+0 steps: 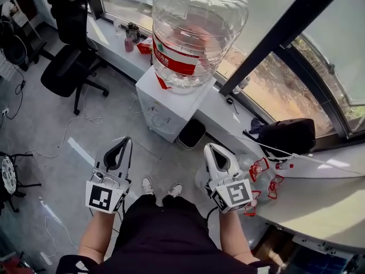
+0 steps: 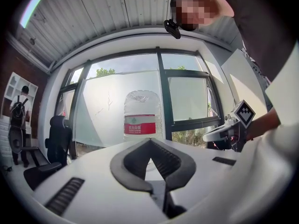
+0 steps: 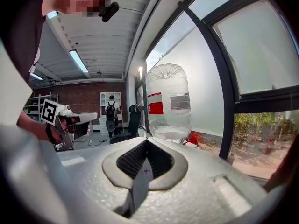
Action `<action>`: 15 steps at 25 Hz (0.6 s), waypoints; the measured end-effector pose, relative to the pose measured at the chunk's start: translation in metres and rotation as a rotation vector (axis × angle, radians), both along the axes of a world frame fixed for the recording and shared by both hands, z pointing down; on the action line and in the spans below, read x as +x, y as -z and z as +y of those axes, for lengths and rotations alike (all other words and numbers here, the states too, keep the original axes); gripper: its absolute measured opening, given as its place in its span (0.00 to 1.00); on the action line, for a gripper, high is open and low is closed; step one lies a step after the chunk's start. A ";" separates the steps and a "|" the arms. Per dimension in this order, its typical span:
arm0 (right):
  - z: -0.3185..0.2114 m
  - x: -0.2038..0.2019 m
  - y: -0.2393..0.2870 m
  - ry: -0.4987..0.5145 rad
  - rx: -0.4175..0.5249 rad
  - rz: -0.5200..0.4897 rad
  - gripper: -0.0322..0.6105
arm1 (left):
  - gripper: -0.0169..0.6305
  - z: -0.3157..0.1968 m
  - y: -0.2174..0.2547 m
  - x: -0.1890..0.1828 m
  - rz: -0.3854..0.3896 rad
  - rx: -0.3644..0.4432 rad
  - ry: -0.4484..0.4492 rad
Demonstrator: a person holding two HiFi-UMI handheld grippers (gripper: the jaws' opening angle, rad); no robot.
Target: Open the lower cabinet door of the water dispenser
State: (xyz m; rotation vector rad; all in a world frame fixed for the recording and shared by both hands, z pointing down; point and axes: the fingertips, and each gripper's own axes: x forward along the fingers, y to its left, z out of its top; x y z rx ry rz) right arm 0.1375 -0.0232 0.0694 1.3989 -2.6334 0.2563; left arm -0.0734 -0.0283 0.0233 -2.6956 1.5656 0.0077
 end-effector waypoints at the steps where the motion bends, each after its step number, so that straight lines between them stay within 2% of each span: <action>1: 0.000 -0.001 -0.002 0.001 -0.004 -0.007 0.06 | 0.04 0.001 -0.001 0.000 -0.005 -0.003 -0.001; 6: -0.011 0.003 -0.013 -0.013 -0.022 -0.074 0.06 | 0.04 -0.003 -0.019 0.004 -0.022 -0.013 -0.012; 10: -0.018 -0.001 -0.025 0.011 -0.015 -0.050 0.06 | 0.04 -0.009 -0.030 0.009 -0.022 -0.004 -0.020; 15: -0.023 0.002 -0.034 0.029 -0.004 -0.025 0.06 | 0.04 -0.015 -0.040 0.012 -0.017 0.001 0.012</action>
